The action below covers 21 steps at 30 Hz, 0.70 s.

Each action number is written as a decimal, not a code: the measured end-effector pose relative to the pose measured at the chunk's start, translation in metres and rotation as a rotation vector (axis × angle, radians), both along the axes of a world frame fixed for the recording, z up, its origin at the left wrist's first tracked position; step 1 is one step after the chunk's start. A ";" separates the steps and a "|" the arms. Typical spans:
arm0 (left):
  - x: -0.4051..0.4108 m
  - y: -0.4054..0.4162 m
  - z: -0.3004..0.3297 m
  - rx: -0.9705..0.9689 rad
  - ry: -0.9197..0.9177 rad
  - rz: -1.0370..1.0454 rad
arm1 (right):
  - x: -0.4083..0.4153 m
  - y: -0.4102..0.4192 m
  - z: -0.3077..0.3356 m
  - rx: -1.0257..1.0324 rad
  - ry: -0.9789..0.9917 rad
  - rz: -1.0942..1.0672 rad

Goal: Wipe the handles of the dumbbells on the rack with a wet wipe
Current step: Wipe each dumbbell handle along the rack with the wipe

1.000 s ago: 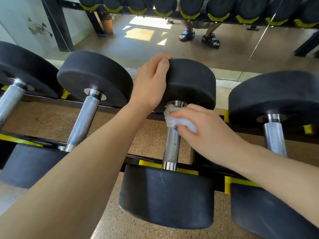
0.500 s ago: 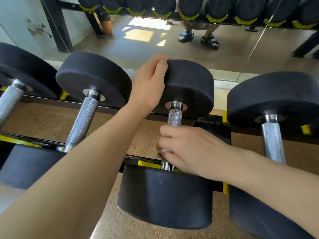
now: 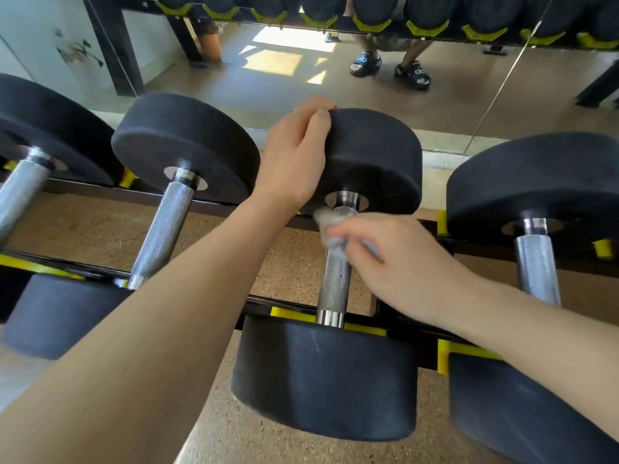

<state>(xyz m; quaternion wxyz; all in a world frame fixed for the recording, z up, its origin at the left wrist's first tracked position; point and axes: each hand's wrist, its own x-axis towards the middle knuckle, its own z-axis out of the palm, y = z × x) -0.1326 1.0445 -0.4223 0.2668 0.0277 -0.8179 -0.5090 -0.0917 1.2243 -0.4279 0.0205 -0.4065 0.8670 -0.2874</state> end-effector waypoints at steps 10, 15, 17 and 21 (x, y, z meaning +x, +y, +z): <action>0.001 0.001 0.001 0.020 -0.013 0.002 | -0.013 0.013 0.010 -0.065 -0.140 -0.057; 0.001 0.001 0.000 0.010 -0.003 -0.023 | -0.005 0.012 -0.005 0.014 -0.030 -0.064; 0.001 0.000 0.001 0.020 -0.002 -0.029 | -0.005 0.015 -0.003 -0.026 -0.105 -0.030; 0.000 -0.001 -0.001 0.018 0.002 -0.019 | -0.006 0.017 0.006 0.007 -0.467 0.158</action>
